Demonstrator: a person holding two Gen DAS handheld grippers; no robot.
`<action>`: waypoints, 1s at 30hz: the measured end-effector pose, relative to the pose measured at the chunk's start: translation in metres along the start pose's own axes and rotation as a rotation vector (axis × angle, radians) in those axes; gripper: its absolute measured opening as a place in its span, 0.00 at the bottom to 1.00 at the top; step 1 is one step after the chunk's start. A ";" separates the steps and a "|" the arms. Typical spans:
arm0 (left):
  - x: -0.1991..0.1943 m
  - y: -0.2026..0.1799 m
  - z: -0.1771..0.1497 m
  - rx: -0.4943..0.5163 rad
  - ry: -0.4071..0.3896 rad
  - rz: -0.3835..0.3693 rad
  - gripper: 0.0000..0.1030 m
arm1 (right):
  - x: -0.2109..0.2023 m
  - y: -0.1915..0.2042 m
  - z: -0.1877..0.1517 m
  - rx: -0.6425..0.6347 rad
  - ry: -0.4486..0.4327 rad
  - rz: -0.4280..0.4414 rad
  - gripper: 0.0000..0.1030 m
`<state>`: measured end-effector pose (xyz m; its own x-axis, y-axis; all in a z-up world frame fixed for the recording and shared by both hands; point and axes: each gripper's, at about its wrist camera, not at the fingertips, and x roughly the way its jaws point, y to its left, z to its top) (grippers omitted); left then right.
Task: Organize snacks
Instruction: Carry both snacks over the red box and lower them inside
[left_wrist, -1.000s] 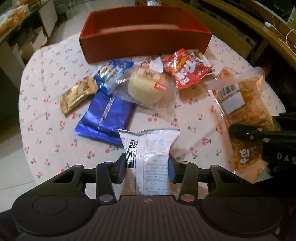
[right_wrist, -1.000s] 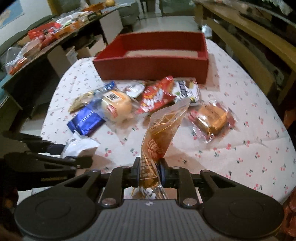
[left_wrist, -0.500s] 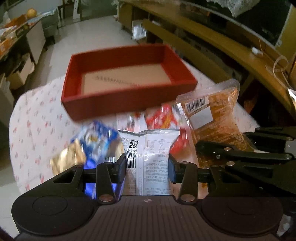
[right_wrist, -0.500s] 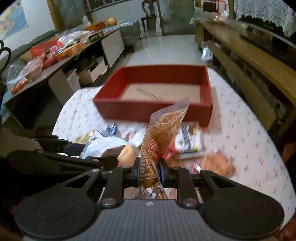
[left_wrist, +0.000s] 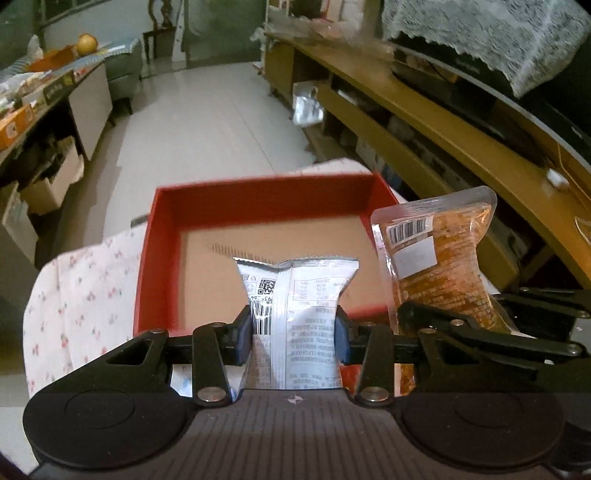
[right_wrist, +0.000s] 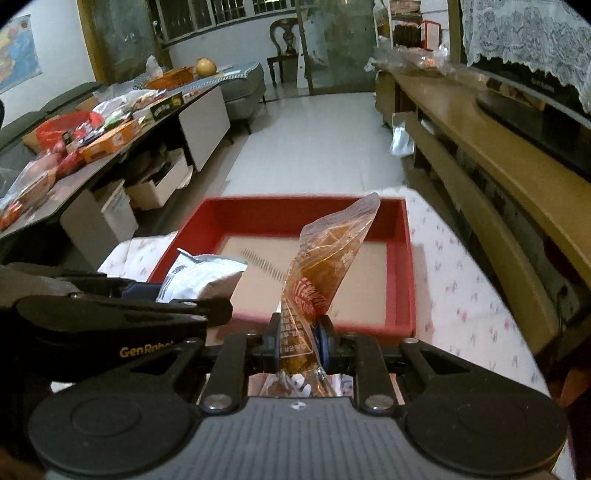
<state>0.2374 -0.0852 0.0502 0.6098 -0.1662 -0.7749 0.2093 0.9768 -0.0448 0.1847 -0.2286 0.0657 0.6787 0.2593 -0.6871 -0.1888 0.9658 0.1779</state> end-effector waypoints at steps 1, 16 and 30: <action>0.003 0.001 0.005 -0.002 -0.008 0.006 0.48 | 0.004 -0.001 0.006 0.003 -0.004 -0.002 0.28; 0.054 0.021 0.054 -0.048 -0.057 0.098 0.47 | 0.077 -0.008 0.058 0.002 -0.043 -0.035 0.28; 0.103 0.037 0.045 -0.093 0.034 0.133 0.48 | 0.138 -0.017 0.055 -0.009 0.049 -0.016 0.28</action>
<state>0.3422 -0.0725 -0.0023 0.6006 -0.0314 -0.7990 0.0558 0.9984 0.0027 0.3209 -0.2083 0.0064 0.6460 0.2431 -0.7236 -0.1851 0.9695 0.1605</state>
